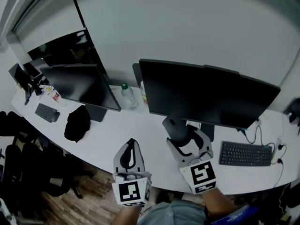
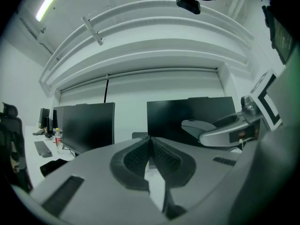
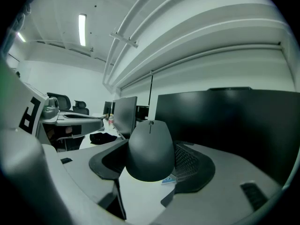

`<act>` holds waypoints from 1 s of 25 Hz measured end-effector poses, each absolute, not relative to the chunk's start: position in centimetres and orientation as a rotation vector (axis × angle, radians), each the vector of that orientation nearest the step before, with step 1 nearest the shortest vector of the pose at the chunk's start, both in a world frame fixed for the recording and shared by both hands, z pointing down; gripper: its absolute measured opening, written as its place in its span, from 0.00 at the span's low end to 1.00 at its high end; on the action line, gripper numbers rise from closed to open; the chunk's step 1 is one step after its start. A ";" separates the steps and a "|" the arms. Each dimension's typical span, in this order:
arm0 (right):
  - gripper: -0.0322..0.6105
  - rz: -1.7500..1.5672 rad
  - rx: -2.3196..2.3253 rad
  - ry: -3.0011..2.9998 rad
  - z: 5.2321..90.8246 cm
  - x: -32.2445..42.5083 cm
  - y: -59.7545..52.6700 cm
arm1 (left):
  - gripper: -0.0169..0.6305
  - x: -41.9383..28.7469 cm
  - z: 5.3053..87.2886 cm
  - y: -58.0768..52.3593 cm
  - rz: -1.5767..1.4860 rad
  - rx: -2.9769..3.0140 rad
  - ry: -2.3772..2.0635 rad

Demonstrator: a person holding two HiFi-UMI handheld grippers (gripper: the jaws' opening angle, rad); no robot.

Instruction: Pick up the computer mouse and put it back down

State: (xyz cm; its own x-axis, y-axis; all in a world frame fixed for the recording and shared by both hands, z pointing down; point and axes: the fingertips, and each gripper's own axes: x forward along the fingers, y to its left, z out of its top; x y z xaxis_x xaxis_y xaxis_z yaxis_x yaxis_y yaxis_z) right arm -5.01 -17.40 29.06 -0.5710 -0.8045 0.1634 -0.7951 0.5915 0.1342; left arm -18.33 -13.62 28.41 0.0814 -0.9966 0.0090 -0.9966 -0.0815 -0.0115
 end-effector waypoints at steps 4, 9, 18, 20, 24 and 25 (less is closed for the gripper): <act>0.52 -0.002 1.298 -2.576 31.9 -5.3 -18.1 | 0.04 -18.7 30.2 -13.9 -0.064 -2.331 2.163; 0.52 0.083 1.236 -2.523 36.4 -5.7 -18.4 | 0.04 -18.8 31.8 -14.4 -0.103 -2.338 2.196; 0.52 0.240 1.173 -2.441 43.5 -5.5 -18.4 | 0.04 -18.8 34.8 -15.2 -0.175 -2.377 2.227; 0.52 0.270 1.168 -2.423 44.8 -5.3 -18.4 | 0.04 -18.8 35.4 -15.4 -0.194 -2.385 2.235; 0.52 0.317 1.145 -2.394 47.5 -5.3 -18.4 | 0.04 -18.6 37.0 -15.9 -0.227 -2.411 2.243; 0.52 0.330 1.139 -2.384 48.2 -5.3 -18.4 | 0.04 -18.6 37.4 -16.0 -0.238 -2.418 2.244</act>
State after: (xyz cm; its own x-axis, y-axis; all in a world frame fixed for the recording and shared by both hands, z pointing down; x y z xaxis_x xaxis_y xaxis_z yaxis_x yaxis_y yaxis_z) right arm -5.28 -18.43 48.25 -0.5420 -0.6660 0.5125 -0.7802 0.6255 -0.0121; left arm -18.56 -15.98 37.39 0.0754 -0.9734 0.2164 -0.9971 -0.0719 0.0239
